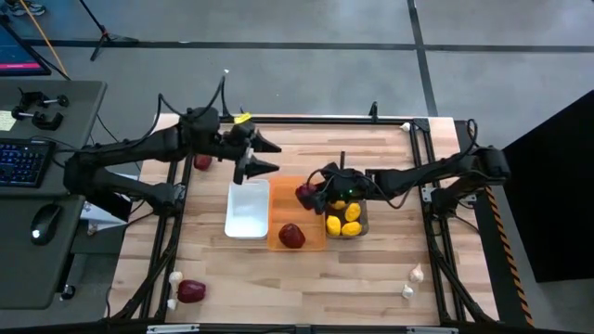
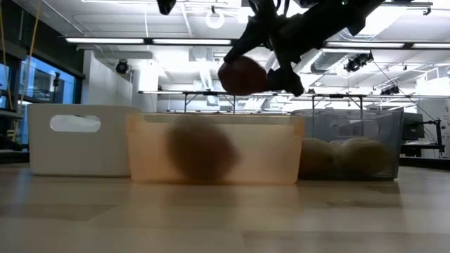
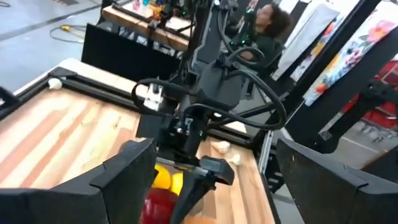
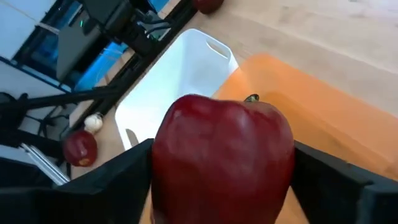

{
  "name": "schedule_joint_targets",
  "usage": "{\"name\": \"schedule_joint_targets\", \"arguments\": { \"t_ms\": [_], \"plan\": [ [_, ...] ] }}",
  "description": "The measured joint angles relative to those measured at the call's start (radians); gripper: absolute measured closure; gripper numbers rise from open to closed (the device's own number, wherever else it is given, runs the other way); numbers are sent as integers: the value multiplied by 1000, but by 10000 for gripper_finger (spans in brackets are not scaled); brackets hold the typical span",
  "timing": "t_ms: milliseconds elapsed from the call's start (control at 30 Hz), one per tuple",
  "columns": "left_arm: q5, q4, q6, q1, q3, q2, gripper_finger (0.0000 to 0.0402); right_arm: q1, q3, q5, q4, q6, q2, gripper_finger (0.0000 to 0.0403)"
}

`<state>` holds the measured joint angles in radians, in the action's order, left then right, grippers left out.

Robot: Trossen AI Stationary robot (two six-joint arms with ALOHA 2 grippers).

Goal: Sort produce into baskets
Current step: Put the red apple into the orange bin

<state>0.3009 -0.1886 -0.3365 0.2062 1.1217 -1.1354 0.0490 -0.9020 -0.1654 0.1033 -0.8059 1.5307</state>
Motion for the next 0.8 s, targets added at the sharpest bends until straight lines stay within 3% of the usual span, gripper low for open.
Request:
{"name": "schedule_joint_targets", "arguments": {
  "t_ms": [133, 300, 433, 667, 800],
  "plan": [
    [-112, -60, -6, -20, 0, 37, 83, -5, 0, 0, -2, 78, 16, 12],
    [-290, -105, -44, -26, 0, 94, 83, -56, 0, 66, 22, 142, -15, 45],
    [-497, -269, -218, -1, 1, 121, 83, -104, 0, 133, 26, 285, -110, 52],
    [-564, -864, -239, 245, 43, -17, 83, -177, 0, 136, -90, 431, -280, 52],
    [-589, -975, -268, 345, -49, -104, 83, -208, 0, 135, -161, 425, -317, 52]
  ]
}}
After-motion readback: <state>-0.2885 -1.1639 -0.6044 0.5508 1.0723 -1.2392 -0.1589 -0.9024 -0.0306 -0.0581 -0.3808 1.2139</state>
